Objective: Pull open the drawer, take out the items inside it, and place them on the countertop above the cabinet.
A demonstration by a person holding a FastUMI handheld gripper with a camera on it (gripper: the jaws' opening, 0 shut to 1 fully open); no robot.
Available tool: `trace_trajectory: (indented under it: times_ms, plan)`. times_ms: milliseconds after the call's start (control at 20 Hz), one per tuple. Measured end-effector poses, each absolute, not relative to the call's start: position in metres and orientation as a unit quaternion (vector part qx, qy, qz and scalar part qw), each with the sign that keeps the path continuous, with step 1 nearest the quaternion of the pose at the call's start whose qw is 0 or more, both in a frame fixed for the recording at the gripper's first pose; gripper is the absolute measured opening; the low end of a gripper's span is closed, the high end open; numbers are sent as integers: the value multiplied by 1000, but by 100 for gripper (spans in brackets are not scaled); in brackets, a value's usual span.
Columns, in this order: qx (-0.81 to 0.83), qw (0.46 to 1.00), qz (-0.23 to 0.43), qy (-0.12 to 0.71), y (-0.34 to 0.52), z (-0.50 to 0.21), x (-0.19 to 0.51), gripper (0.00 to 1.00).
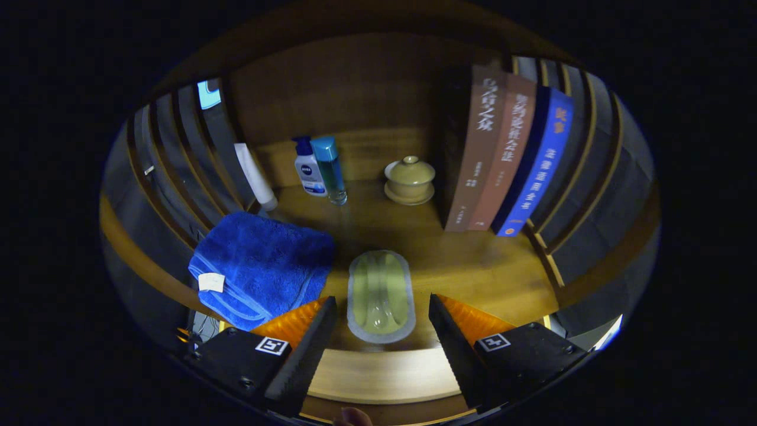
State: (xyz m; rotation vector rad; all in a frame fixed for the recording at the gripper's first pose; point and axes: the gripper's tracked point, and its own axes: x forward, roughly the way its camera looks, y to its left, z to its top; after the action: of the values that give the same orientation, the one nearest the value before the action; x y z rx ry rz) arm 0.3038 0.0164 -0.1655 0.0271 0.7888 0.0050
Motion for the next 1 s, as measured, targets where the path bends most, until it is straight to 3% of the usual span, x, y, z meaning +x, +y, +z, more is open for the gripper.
trace_trajectory:
  times_ms: [350,700,1000]
  plan:
    - [2,959,2,284,19,-152,233,100]
    - [-8,992,7,130,17,-130,140,100]
    - [-4,997,25,66,17,-163,80,100]
